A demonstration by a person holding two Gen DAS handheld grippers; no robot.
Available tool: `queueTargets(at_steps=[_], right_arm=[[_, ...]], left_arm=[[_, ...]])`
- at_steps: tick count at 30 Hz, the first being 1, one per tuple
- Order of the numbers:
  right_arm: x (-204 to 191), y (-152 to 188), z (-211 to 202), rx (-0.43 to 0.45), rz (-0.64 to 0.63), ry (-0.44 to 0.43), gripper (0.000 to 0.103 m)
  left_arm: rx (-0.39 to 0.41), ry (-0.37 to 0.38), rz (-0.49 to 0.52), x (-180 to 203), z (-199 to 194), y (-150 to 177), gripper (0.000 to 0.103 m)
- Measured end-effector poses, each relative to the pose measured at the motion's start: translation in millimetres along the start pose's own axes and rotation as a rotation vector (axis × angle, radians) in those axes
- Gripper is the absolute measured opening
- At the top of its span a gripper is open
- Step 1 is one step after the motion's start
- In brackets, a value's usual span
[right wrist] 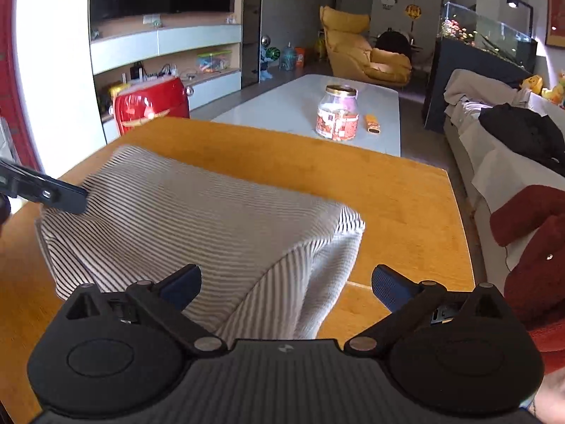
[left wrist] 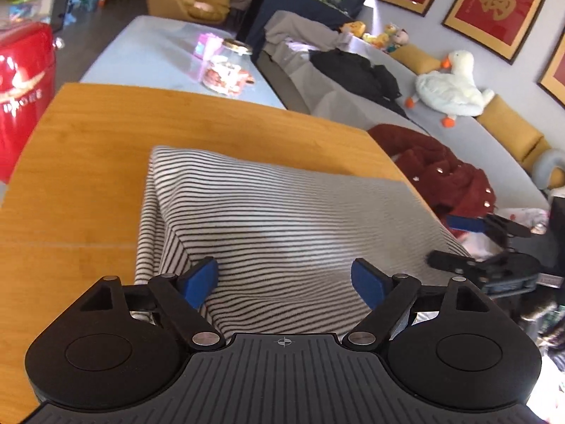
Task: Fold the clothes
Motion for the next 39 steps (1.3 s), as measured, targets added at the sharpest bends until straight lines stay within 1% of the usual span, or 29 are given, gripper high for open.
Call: queueTargets(at_steps=[1,2,3,4,7,10,13,16,17,20,25,29,31,34,38,39], right_arm=[[3,-7,1,0.016,0.023,0.000,0.103],[7,-13,3,0.033,0.038,0.014,0.103],[11,-19,7,0.049,0.043,0.043,0.103],[16,-24,11,0.061,0.043,0.082,0.103],[27,-33,33,0.059,0.023,0.171,0.103],[30,-28,63,0.011,-0.043,0.237,0.103],[24,-14,81,-0.038,-0.109,0.266,0.103],[16,-3,71,-0.010,-0.162,0.307,0.103],[14,1,66,-0.015,-0.160,0.304,0.103],[9,12,50,-0.036,-0.135,0.273,0.103],[-13,27,29,-0.055,-0.111,0.219,0.103],[-30,32,26,-0.076,-0.083,0.194,0.103],[-29,33,29,-0.098,-0.015,0.153,0.103],[-13,36,34,-0.132,0.154,0.053,0.103],[-15,35,38,-0.157,0.117,0.033,0.103],[-14,32,36,-0.145,0.125,0.022,0.103]], left_arm=[[0.016,-0.032,-0.007,-2,2,-6,0.087],[0.025,-0.042,-0.019,-1,0,-12,0.088],[0.034,-0.053,-0.032,1,-1,-17,0.089],[0.045,-0.046,-0.037,5,-4,-21,0.091],[0.059,0.070,-0.003,30,-20,-21,0.095],[0.013,0.178,0.004,50,-20,-12,0.095],[-0.070,0.229,-0.031,53,0,3,0.095],[-0.095,0.209,-0.022,47,18,10,0.095],[-0.088,0.212,-0.016,44,20,8,0.095],[-0.076,0.190,0.009,39,29,-3,0.095],[-0.039,0.124,0.113,38,50,-19,0.095],[-0.043,0.108,0.127,35,60,-28,0.095],[-0.048,0.092,0.123,34,60,-31,0.095],[-0.051,0.038,0.137,38,52,-30,0.095],[-0.050,-0.031,0.196,49,40,-20,0.097],[-0.050,-0.044,0.206,50,37,-18,0.097]])
Point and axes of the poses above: each gripper's, at about its wrist camera, not at the fingertips, and z roughly the way its jaws point, x to its right, y to its underside, the point moved 4 cm from there along z, roughly the way its jaws point, and after that the axes turned 2 degrees about z, right-handed, at the moved point
